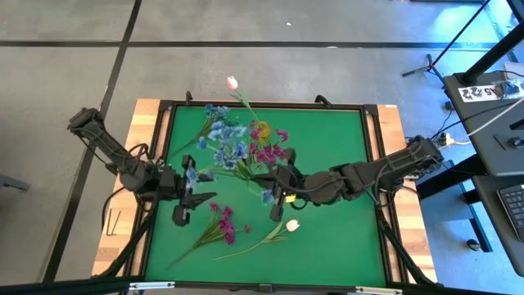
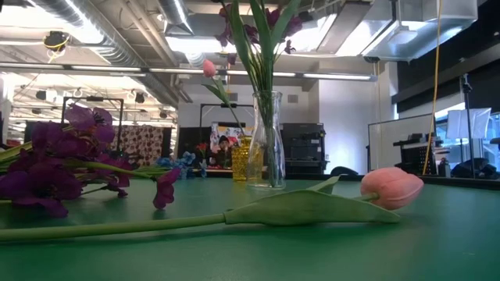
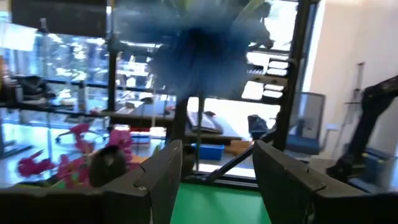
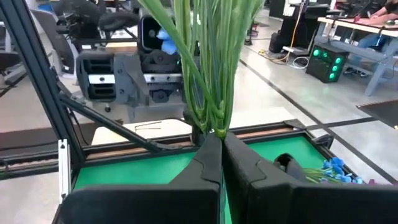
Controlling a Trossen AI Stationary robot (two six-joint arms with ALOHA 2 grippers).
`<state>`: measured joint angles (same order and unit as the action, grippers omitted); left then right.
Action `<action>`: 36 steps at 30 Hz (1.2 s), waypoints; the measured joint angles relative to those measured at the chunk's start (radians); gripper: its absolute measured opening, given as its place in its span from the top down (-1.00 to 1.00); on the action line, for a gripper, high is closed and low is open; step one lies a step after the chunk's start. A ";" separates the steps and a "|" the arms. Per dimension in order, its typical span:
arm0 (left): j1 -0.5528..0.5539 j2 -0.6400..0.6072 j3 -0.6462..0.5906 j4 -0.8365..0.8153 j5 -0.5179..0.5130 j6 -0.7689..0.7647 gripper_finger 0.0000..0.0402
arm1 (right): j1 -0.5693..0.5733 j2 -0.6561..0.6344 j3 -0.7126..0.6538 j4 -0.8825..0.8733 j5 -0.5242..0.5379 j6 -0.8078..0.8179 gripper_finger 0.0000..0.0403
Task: Sort flowers into vase by color
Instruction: Put the bottom blue flowers into the yellow vase
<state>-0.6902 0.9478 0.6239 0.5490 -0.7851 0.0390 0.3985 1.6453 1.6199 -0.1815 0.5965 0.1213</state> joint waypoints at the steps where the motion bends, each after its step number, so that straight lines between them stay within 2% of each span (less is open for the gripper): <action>1: -0.004 0.000 0.000 -0.001 -0.019 0.004 0.04 | 0.000 -0.008 0.000 -0.001 0.006 -0.006 0.99; 8: -0.033 0.000 0.000 -0.001 -0.120 0.046 0.04 | 0.001 -0.068 0.000 0.014 0.039 -0.082 0.99; 13: -0.039 0.000 0.000 -0.007 -0.121 0.050 0.04 | -0.001 -0.122 0.000 0.037 0.054 -0.174 0.99; 19: -0.031 -0.002 0.000 -0.126 -0.171 0.047 0.04 | -0.057 -0.176 0.000 0.019 0.089 -0.231 0.99; 26: 0.088 -0.017 0.000 -0.345 -0.143 -0.111 0.04 | -0.216 -0.187 -0.051 -0.016 -0.005 -0.219 1.00; 31: 0.194 -0.041 0.000 -0.411 -0.050 -0.142 0.04 | -0.365 -0.246 -0.123 0.005 -0.126 -0.200 1.00; 36: 0.266 -0.087 0.000 -0.500 -0.036 -0.156 0.04 | -0.512 -0.321 -0.204 0.021 -0.251 -0.194 1.00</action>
<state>-0.4242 0.8609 0.6239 0.0494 -0.8209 -0.1171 -0.1136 1.3238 1.4157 -0.1601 0.3453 -0.0723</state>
